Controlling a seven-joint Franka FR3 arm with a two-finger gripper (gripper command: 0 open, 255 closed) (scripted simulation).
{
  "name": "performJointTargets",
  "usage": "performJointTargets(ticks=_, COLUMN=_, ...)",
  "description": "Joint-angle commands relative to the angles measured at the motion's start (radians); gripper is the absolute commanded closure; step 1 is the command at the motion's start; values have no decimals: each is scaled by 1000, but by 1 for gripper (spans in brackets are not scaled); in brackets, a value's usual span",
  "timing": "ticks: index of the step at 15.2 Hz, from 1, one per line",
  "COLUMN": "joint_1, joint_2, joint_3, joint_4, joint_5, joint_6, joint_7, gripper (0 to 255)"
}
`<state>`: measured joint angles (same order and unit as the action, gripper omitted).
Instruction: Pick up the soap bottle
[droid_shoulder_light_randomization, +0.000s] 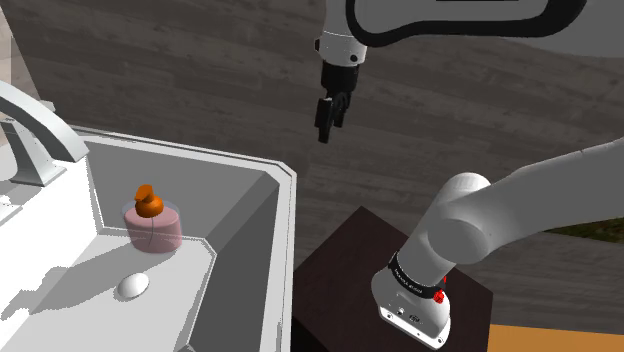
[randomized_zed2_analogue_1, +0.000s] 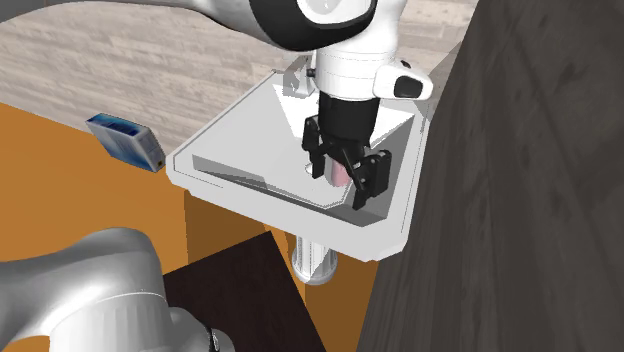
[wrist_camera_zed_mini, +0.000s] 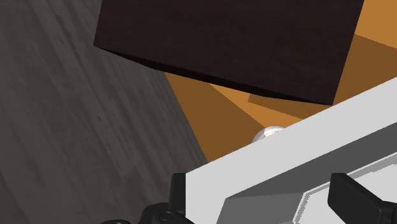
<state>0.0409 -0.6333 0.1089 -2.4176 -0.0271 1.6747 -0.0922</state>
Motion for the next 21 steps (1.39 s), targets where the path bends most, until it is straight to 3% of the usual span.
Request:
performJointTargets(ticks=1, joint_1=13, joint_2=47, joint_3=25, joint_4=-8, joint_5=16, joint_6=62, joint_7=25, gripper=0)
performJointTargets(ticks=11, joint_1=58, joint_2=343, joint_3=141, joint_4=48, joint_5=39, joint_6=330, joint_7=141, gripper=0)
performJointTargets(ticks=21, joint_1=101, joint_2=694, joint_3=227, joint_4=228, joint_5=-55, joint_6=519, joint_7=290, gripper=0)
